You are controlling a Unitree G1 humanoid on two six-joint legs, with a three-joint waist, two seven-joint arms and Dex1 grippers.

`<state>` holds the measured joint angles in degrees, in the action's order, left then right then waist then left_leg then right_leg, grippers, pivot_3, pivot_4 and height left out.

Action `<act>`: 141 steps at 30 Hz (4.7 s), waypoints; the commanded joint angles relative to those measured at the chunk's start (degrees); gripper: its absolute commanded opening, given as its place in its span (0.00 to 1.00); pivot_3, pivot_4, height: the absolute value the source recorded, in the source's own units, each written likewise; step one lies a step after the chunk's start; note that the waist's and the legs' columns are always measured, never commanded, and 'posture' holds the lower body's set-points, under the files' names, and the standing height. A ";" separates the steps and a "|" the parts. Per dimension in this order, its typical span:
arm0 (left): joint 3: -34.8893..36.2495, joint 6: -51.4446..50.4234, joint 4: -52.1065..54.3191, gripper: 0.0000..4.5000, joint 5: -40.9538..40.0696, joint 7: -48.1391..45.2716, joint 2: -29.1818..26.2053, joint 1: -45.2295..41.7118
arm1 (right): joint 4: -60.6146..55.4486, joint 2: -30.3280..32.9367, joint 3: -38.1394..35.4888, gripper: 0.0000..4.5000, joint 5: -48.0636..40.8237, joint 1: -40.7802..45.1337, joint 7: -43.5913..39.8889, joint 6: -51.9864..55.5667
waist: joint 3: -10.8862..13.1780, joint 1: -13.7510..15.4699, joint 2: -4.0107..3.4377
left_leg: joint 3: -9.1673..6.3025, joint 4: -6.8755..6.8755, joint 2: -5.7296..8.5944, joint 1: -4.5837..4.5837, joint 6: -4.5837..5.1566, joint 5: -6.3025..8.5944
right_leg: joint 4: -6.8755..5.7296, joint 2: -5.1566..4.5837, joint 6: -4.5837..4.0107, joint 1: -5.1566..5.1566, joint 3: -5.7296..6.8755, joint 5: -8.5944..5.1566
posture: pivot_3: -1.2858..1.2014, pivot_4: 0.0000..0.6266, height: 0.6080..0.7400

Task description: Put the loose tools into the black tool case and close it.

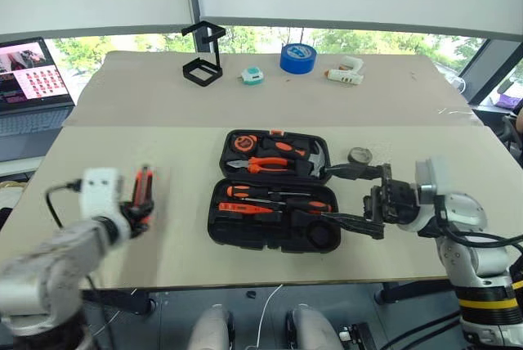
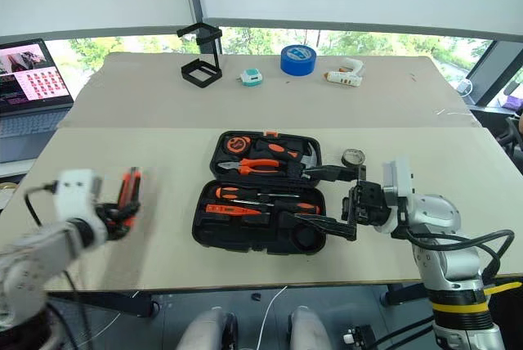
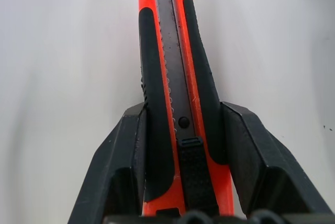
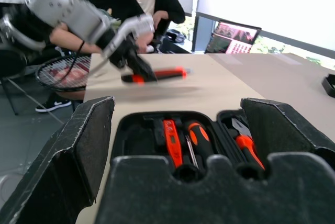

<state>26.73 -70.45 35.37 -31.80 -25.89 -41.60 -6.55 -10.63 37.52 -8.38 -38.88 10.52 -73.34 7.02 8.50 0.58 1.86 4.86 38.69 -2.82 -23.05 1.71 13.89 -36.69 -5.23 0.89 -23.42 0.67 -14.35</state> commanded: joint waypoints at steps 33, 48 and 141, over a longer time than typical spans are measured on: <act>-62.01 39.30 -20.42 0.37 29.40 -49.31 -2.02 -32.91 | -13.86 8.33 -12.03 1.00 2.32 -26.76 1.87 -0.93 | 0.10 0.25 -0.14 | 0.02 0.22 0.10 -0.32 0.40 0.21 | 0.62 0.30 0.76 0.20 -0.16 0.27 | 0.52 0.24 1.00; -60.56 40.30 -22.30 0.65 30.71 -48.68 1.51 -32.06 | -13.70 8.30 -10.07 1.00 2.34 -23.85 4.05 0.66 | 0.06 0.93 -0.20 | 0.00 0.30 0.19 -0.25 0.40 0.21 | 0.60 0.29 0.82 0.32 -0.27 0.26 | 0.52 0.24 1.00; -19.55 56.47 -18.79 0.98 -3.61 -40.07 6.90 -2.31 | 59.91 8.05 18.68 1.00 39.91 42.53 14.43 3.43 | -0.50 -1.27 -0.68 | 1.16 0.11 0.11 -0.42 0.62 0.36 | 0.65 0.30 1.03 -0.44 -1.27 0.42 | 0.52 0.24 1.00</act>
<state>7.32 -15.07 15.04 -35.64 -65.97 -34.46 -8.87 43.95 45.81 10.29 -0.97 49.33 -58.91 14.10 8.00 -0.68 1.18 6.11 38.82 -2.72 -23.56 2.33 14.25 -36.06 -4.93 1.94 -24.02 -0.64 -13.90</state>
